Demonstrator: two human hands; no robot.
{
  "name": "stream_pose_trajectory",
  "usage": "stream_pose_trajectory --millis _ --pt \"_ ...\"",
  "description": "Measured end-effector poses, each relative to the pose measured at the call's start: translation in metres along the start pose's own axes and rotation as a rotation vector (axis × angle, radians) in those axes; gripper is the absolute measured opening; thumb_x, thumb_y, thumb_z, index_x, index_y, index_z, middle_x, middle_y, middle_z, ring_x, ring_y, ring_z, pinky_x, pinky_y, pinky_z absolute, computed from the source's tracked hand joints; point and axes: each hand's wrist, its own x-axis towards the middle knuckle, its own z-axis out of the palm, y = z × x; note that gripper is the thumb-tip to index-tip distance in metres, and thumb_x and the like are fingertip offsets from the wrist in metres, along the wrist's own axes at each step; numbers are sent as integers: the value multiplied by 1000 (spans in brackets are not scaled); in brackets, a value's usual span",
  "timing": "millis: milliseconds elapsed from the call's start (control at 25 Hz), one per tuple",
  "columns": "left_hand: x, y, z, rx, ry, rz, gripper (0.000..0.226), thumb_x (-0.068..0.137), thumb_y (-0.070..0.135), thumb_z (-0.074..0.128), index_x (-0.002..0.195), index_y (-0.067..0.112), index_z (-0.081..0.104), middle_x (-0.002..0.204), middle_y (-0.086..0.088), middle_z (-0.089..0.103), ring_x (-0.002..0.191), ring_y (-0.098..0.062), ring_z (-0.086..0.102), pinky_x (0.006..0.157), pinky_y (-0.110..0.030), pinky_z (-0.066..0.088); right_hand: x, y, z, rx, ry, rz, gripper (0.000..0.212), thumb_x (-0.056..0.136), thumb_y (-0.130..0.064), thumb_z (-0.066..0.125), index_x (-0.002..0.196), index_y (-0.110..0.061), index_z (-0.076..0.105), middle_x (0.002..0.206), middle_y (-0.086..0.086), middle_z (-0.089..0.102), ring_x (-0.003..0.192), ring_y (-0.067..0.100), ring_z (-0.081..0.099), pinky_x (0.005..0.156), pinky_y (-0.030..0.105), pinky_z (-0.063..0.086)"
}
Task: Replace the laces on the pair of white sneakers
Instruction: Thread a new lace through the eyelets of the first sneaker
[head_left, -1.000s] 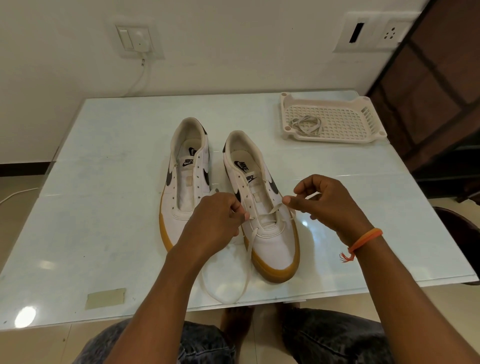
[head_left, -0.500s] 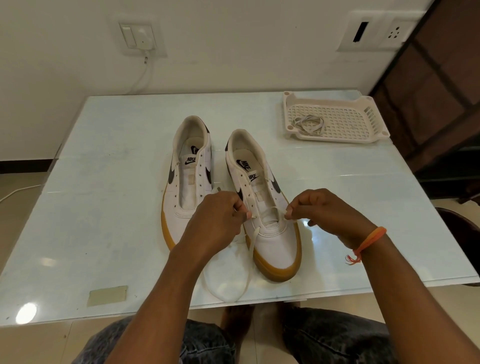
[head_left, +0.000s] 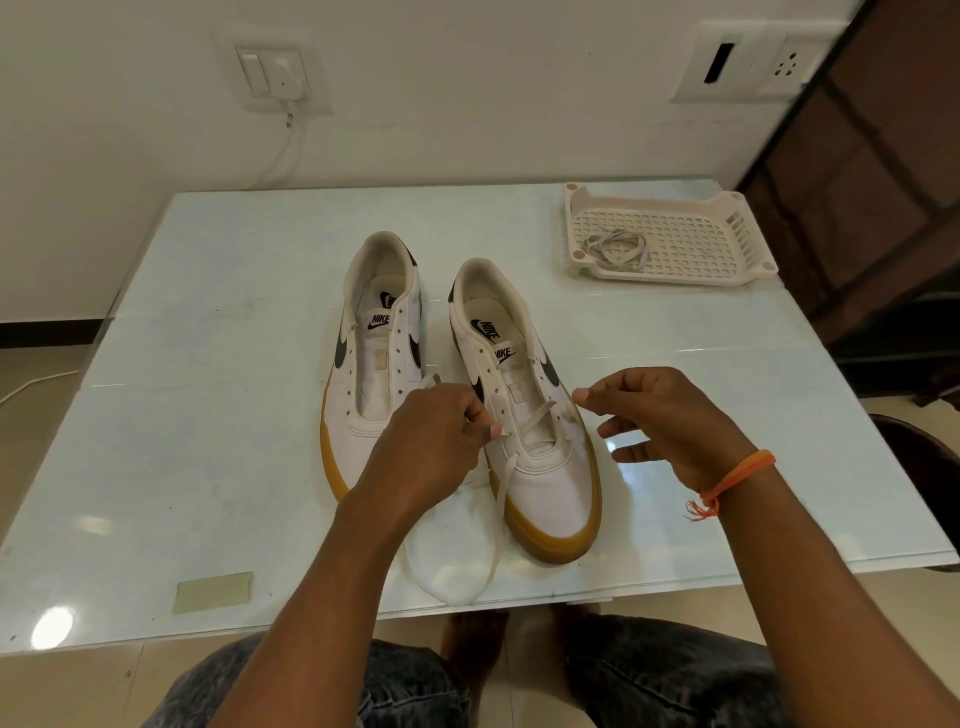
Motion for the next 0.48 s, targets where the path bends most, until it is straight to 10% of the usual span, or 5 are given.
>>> stream_pose_trajectory --millis 240,480 --pt "1 -1 1 -6 7 2 16 92 30 65 88 15 68 67 2 68 66 -12 67 69 -23 51 -6 6 7 -267 29 -151 21 74 -29 83 80 -10 73 75 5 71 69 15 69 50 23 53" --pt "2 -2 1 0 8 8 16 92 30 65 86 15 68 65 3 67 64 -11 67 67 -22 51 5 15 3 26 -263 0 13 93 -18 61 96 -10 71 80 1 66 76 16 58 62 26 52"
